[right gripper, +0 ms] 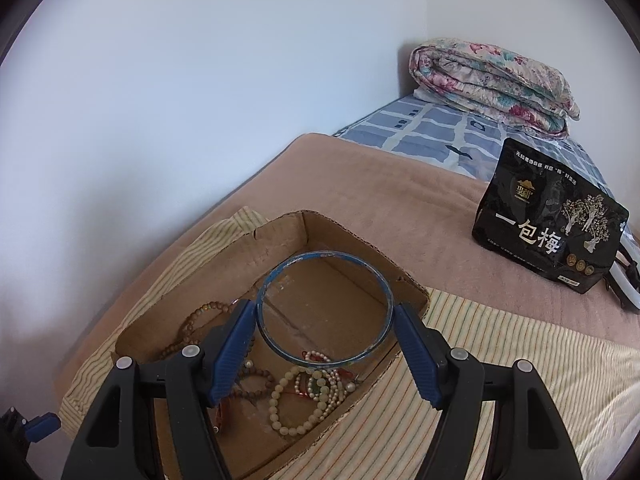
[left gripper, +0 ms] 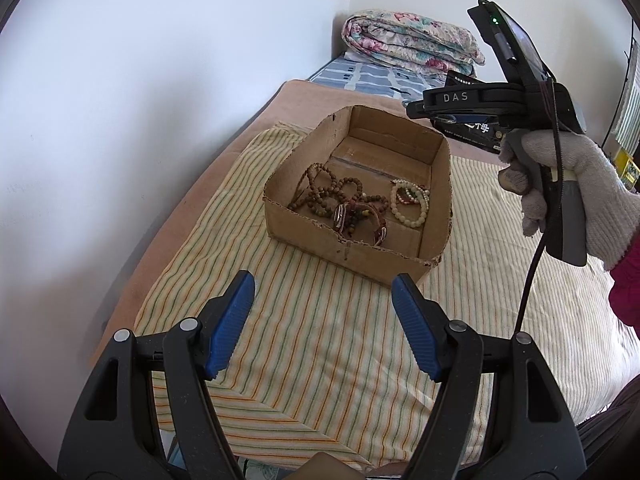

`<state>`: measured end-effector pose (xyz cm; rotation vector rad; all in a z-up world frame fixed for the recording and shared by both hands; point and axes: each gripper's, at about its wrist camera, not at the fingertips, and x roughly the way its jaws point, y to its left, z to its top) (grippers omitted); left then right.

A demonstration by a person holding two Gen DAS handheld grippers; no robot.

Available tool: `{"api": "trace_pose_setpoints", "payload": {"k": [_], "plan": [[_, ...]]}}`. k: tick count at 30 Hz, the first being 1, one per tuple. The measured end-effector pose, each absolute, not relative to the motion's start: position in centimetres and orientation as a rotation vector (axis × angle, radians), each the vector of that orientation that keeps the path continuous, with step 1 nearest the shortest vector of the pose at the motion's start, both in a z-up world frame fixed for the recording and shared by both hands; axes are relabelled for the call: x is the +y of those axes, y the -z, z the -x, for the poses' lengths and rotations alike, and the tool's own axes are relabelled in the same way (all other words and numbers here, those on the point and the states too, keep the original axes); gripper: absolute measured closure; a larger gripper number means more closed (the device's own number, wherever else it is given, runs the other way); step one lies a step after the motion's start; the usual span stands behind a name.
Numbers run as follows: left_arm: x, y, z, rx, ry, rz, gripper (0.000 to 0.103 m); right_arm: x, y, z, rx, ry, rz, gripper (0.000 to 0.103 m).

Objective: Organize jewelry
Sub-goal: 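Lift and carry the bangle with right tool over the box, then open right tool to drop the bangle into the box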

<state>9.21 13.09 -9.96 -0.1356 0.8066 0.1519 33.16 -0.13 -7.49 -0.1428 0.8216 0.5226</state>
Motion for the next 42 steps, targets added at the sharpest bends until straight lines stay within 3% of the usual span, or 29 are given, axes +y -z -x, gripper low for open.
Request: {"api": "trace_pose_setpoints", "payload": {"k": [13, 15, 19, 42], "plan": [[13.0, 9.7, -9.0, 0.802, -0.148, 0.134, 0.030, 1.4, 8.0, -32.7, 0.816, -0.537, 0.174, 0.029], [13.0, 9.6, -9.0, 0.800, -0.149, 0.134, 0.030, 1.6, 7.8, -32.5, 0.809, -0.528, 0.184, 0.021], [12.9, 9.4, -8.8, 0.798, -0.150, 0.134, 0.030, 1.5, 7.2, -32.1, 0.786, -0.523, 0.183, 0.015], [10.7, 6.2, -7.0, 0.733, -0.148, 0.092, 0.030, -1.6, 3.3, -28.9, 0.727, -0.532, 0.179, 0.015]]}}
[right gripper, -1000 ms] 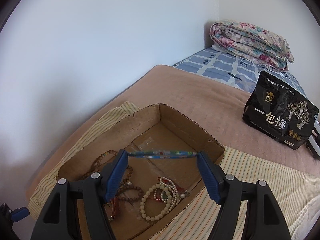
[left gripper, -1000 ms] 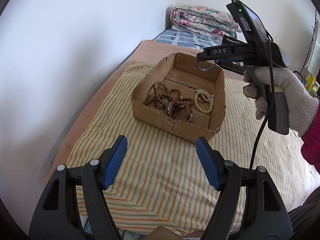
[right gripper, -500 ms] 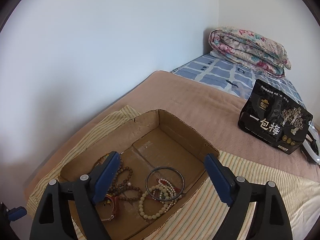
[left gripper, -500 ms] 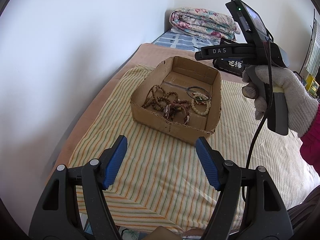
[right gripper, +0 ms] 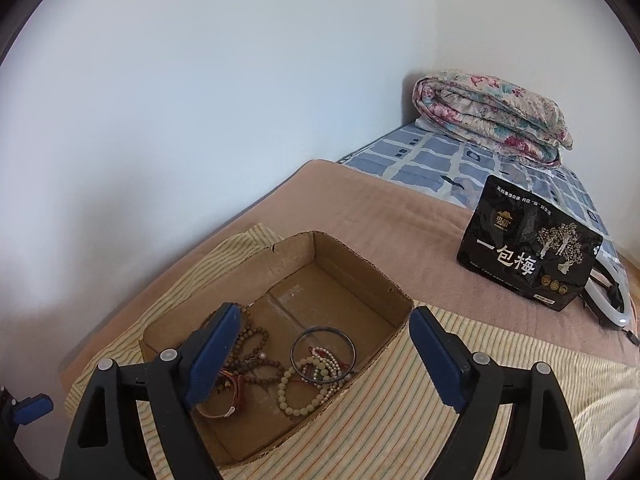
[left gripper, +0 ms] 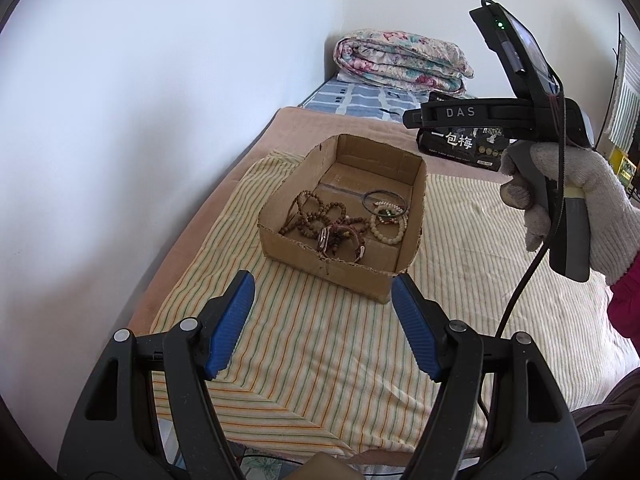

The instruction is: Organize jewelry

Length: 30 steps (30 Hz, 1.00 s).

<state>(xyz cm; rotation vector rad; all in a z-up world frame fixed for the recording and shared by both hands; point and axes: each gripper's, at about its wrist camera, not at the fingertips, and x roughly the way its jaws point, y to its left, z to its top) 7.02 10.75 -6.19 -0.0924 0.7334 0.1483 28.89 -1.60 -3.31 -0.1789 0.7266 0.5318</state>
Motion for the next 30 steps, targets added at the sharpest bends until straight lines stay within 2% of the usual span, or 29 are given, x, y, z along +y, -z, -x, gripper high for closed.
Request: {"api": "trace_pose_setpoints", "payload": {"k": [20, 23, 26, 28, 29, 30], "plan": [[6.5, 2.3, -5.7, 0.649, -0.139, 0.042, 0.029, -13.0, -0.2, -21.9, 0.666, -0.411, 0.116, 0.012], [6.1, 1.8, -5.4, 0.633, -0.136, 0.042, 0.021, -14.6, -0.3, -20.8, 0.657, -0.385, 0.112, 0.011], [5.7, 1.2, -5.0, 0.615, -0.132, 0.036, 0.021, -15.8, -0.5, -19.7, 0.646, -0.361, 0.118, 0.011], [5.3, 0.8, -4.8, 0.607, -0.131, 0.025, 0.020, -16.3, -0.7, -18.8, 0.640, -0.354, 0.123, 0.008], [5.1, 0.6, -4.7, 0.604, -0.129, 0.021, 0.020, -16.4, -0.9, -18.3, 0.635, -0.352, 0.128, 0.001], [5.0, 0.4, -4.5, 0.601, -0.128, 0.020, 0.020, -16.5, -0.9, -17.8, 0.625, -0.348, 0.131, 0.000]]}}
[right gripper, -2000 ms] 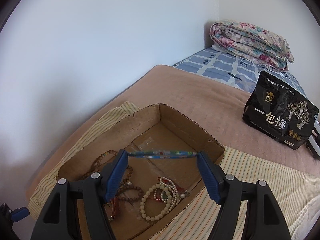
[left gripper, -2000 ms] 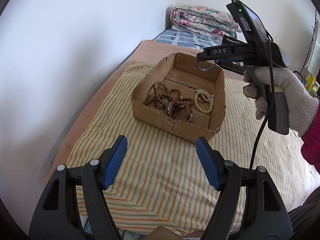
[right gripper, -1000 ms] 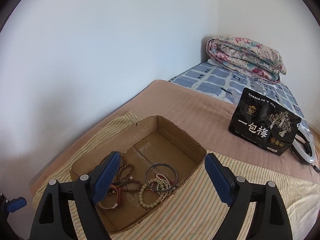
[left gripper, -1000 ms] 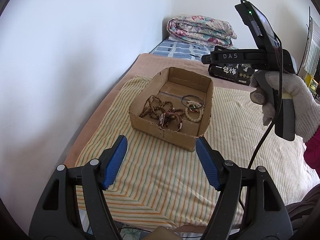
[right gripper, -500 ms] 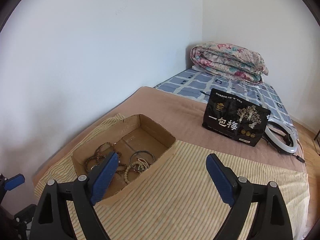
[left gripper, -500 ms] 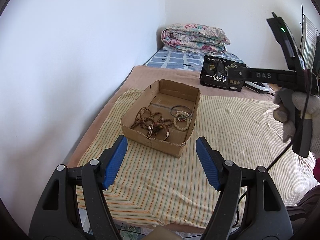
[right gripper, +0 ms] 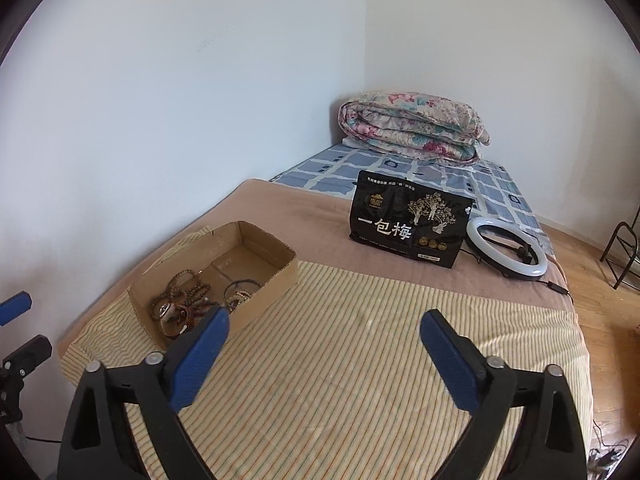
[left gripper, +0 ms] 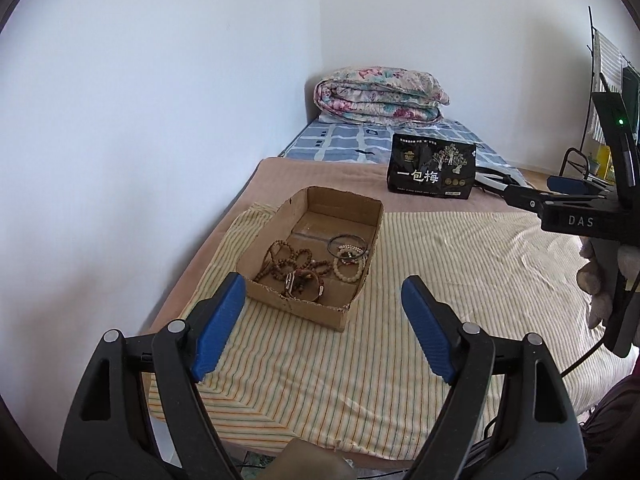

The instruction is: Organize jewelry

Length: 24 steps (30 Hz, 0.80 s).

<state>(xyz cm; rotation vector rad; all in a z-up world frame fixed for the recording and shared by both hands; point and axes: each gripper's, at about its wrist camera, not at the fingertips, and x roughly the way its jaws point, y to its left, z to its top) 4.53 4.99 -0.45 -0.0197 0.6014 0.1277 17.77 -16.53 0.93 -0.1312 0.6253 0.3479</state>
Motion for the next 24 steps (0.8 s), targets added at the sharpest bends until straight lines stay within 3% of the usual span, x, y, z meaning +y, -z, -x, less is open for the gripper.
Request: {"api": "trace_pose_setpoints", "payload": {"k": [4, 7, 24], "plan": [[4.7, -0.1, -4.1, 0.594, -0.129, 0.018, 0.018, -16.8, -1.4, -16.0, 0.606, -0.346, 0.145, 0.000], [4.4, -0.5, -3.6, 0.577, -0.134, 0.010, 0.006, -17.0, -1.8, -15.2, 0.599, -0.343, 0.140, 0.000], [4.2, -1.2, -3.0, 0.560, -0.165, -0.006, 0.005, -17.7, -1.3, -14.1, 0.615, -0.302, 0.139, 0.000]]}}
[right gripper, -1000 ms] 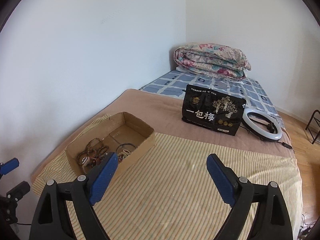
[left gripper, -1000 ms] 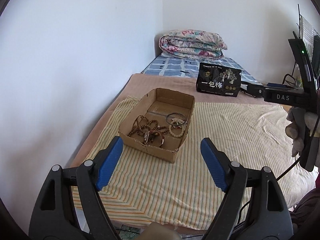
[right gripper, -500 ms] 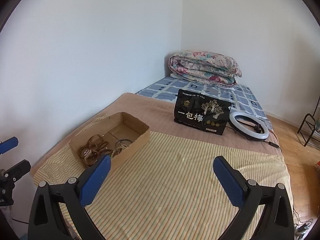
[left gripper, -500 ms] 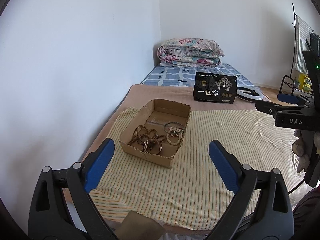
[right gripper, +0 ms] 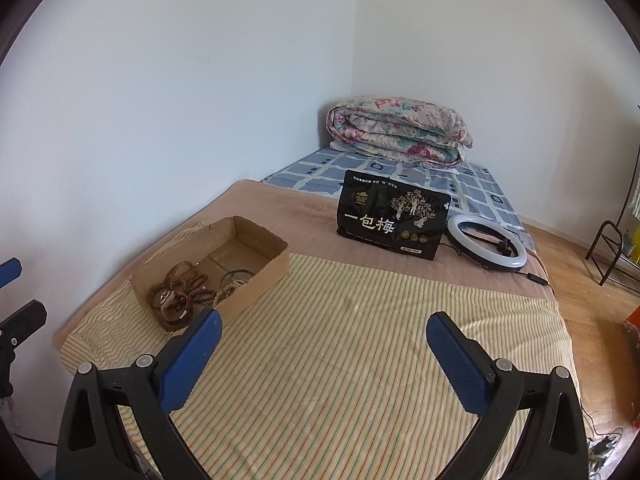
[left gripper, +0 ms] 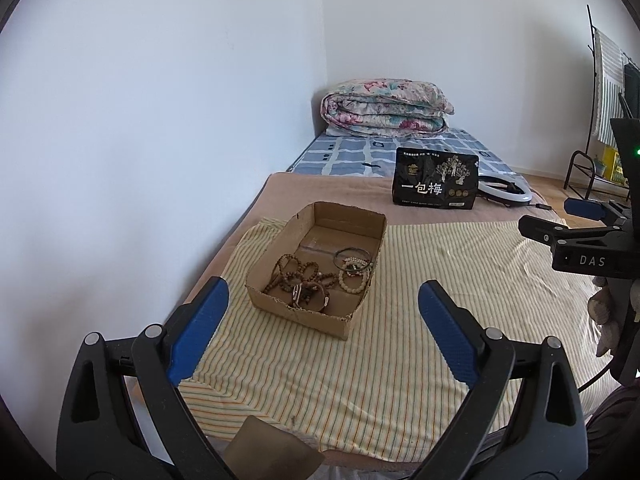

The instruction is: Organize jewelry

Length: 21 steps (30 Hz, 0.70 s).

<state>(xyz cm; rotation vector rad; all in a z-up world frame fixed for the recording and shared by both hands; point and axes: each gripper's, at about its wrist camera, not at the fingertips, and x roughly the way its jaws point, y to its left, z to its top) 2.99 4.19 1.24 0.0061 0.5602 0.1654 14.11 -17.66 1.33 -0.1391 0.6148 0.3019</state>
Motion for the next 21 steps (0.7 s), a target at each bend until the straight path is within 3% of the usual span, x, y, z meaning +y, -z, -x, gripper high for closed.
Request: {"api": "trace_pose_setpoints", "payload": {"k": [21], "plan": [[4.05, -1.09, -3.08, 0.563, -0.166, -0.007, 0.005, -17.94, -1.13, -14.15, 0.613, -0.300, 0.141, 0.000]]}}
